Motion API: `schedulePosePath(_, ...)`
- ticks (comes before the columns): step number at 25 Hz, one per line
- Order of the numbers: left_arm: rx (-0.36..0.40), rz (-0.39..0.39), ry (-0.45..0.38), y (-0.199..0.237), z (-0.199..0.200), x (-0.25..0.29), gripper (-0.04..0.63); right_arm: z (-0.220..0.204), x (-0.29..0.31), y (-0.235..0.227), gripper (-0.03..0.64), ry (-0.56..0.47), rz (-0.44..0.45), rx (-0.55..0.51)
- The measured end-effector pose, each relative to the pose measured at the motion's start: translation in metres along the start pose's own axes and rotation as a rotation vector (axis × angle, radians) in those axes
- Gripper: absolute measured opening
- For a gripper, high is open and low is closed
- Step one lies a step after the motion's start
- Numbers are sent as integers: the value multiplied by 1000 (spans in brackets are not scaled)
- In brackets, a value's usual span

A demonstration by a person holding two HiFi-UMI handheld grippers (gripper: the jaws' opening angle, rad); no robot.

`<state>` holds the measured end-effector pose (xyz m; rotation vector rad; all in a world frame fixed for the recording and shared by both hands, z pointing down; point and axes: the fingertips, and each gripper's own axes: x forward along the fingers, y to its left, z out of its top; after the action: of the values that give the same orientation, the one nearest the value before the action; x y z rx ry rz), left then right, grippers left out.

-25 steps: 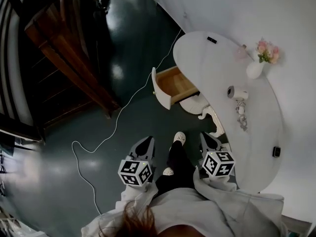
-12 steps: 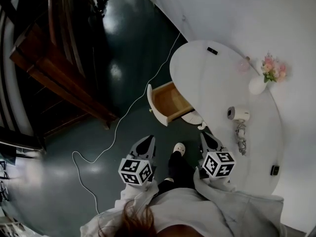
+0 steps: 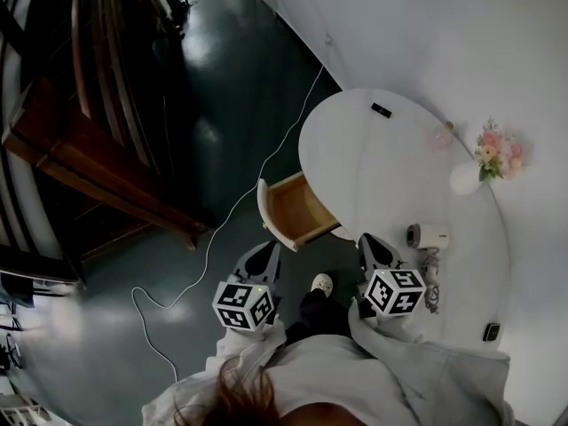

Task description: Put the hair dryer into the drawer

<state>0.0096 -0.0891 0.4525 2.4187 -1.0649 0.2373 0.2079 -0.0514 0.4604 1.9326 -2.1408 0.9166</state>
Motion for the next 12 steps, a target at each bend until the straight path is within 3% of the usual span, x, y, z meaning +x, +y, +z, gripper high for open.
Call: schedulePosePath(12,55,-80,13,-13,15,72,17,26,27,-48,49,-59,-31,25)
